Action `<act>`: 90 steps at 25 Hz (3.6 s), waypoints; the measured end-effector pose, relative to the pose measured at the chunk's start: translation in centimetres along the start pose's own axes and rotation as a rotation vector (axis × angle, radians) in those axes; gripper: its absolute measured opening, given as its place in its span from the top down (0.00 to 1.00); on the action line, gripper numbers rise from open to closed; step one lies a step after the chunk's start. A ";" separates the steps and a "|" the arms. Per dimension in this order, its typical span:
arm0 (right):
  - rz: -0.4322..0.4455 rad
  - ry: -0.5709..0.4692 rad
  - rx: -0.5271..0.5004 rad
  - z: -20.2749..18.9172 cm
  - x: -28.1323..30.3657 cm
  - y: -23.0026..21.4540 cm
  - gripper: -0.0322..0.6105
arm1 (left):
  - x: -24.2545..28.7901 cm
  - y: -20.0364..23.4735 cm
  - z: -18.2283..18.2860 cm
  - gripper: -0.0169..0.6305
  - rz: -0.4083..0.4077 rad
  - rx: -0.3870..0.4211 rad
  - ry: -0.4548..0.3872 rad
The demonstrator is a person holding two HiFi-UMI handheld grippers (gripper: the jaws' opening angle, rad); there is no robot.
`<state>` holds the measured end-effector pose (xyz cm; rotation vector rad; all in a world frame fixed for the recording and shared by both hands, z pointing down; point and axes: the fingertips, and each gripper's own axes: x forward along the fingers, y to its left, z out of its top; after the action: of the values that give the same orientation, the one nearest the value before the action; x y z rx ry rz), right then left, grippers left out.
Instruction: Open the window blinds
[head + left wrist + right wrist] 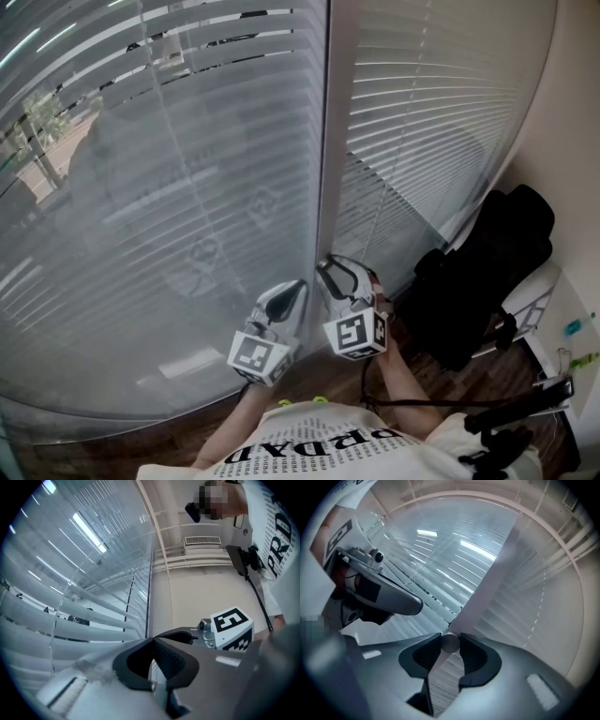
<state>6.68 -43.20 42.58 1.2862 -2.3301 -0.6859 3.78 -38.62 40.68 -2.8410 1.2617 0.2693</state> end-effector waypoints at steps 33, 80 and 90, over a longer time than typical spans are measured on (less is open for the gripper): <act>0.019 -0.101 0.434 0.3 -0.9 -1.0 0.73 | 0.2 0.2 -0.7 0.99 -0.018 0.035 0.015; 0.023 -0.116 0.749 -1.9 -0.3 -0.1 0.74 | 0.4 0.1 -1.8 0.99 -0.028 -0.008 -0.002; 0.032 -0.007 0.260 0.2 -0.6 -0.5 0.74 | 0.7 0.4 -1.0 0.99 -0.037 0.014 0.014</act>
<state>7.17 -42.83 42.07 1.3503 -2.5031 -0.3866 4.10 -39.51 41.61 -2.8561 1.2076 0.2394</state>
